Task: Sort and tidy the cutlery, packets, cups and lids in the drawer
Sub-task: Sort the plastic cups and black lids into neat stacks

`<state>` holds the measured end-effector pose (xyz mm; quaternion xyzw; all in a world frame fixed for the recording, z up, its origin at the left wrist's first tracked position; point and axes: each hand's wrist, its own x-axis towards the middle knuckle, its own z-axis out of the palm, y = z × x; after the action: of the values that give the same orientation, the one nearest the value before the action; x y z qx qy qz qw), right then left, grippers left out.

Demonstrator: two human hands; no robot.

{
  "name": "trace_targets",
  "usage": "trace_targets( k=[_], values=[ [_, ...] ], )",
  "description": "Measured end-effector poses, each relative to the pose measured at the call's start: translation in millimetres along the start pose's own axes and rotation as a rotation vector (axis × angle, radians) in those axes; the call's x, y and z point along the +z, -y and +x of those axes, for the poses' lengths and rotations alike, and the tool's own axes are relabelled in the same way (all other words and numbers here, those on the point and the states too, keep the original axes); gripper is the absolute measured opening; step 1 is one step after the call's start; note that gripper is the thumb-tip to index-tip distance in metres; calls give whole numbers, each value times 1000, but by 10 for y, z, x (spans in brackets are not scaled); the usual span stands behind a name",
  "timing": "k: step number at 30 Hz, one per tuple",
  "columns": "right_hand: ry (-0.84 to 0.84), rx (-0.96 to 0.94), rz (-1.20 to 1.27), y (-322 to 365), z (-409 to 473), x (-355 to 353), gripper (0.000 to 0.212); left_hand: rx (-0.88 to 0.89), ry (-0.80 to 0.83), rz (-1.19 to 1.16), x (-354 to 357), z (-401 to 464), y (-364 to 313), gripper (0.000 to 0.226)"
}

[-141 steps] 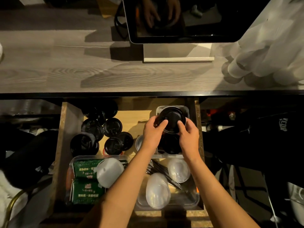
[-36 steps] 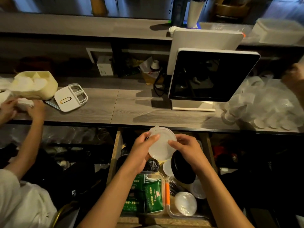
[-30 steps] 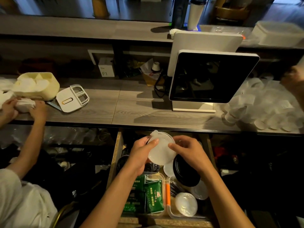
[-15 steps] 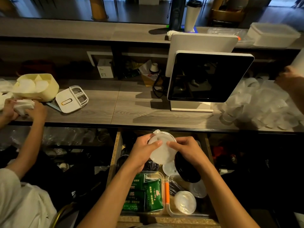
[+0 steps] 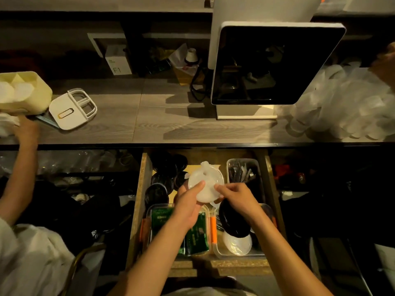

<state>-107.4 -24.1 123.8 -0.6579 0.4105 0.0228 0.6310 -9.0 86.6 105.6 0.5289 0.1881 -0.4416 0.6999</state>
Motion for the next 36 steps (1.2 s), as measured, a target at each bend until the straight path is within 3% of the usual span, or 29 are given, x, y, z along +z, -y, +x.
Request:
trace_targets(
  k=[3,6,10,14,17,21,24,29,36],
  values=[
    [-43,-4,35,-204,54,-127,19,-3,26,154,-52,103,94,20],
    [86,14,1,-419,89,-136,13,-54,122,248,-138,139,274,24],
    [123,75,14,-719,156,16,10,-30,10,465,-410,278,614,31],
    [194,155,29,-959,265,235,11,-208,-96,129,-647,401,838,38],
    [247,138,-42,-1030,380,315,15,-195,-128,16,-728,468,903,35],
    [-33,67,-110,-1005,746,131,11,-103,-187,59,-812,659,812,32],
    [-97,15,-399,-989,1229,-130,20,-50,-182,83,-835,867,670,50],
    [182,37,-867,-934,2000,-266,29,-36,-170,82,-757,1167,513,39],
    [230,105,-1220,-1129,2385,-93,39,-26,-127,100,-677,1409,475,22]
  ],
)
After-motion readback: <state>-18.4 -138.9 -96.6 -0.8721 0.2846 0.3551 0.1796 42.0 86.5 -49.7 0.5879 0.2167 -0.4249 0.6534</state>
